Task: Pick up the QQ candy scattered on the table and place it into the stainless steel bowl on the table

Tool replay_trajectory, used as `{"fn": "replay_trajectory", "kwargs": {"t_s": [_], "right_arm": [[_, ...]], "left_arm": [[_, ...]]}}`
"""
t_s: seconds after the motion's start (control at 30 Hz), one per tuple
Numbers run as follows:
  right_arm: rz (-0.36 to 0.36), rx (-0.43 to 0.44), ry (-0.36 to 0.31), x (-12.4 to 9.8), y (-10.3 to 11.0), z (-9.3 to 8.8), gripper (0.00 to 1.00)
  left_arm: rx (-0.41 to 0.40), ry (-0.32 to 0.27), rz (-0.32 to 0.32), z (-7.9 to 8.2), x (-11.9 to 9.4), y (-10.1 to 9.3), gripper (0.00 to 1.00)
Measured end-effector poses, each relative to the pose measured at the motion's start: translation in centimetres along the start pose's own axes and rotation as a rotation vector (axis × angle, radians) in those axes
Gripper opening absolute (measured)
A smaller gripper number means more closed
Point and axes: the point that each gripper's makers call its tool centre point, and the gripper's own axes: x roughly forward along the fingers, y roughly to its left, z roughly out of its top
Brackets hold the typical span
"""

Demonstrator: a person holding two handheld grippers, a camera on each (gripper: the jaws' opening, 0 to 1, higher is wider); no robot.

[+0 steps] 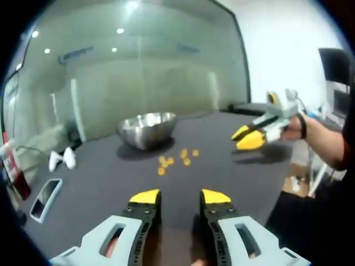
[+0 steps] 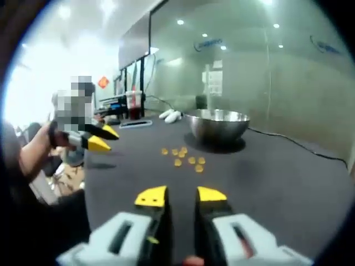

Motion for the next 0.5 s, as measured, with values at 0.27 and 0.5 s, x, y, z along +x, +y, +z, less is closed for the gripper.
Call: {"fn": "replay_trajectory", "kwargs": {"t_s": [0.27,0.5], "right_arm": [[-0.001,0.01,0.021,0.36,-0.67,-0.75,0.21],[0.001,-0.011,0.017,0.97,-0.73,-0.5,0.23]], "left_arm": [[-0.003,0.008,-0.004,-0.47,0.14,0.29,0.3],[-0.001,0.009,-0.005,-0.62,-0.03,-0.19,0.31]]}}
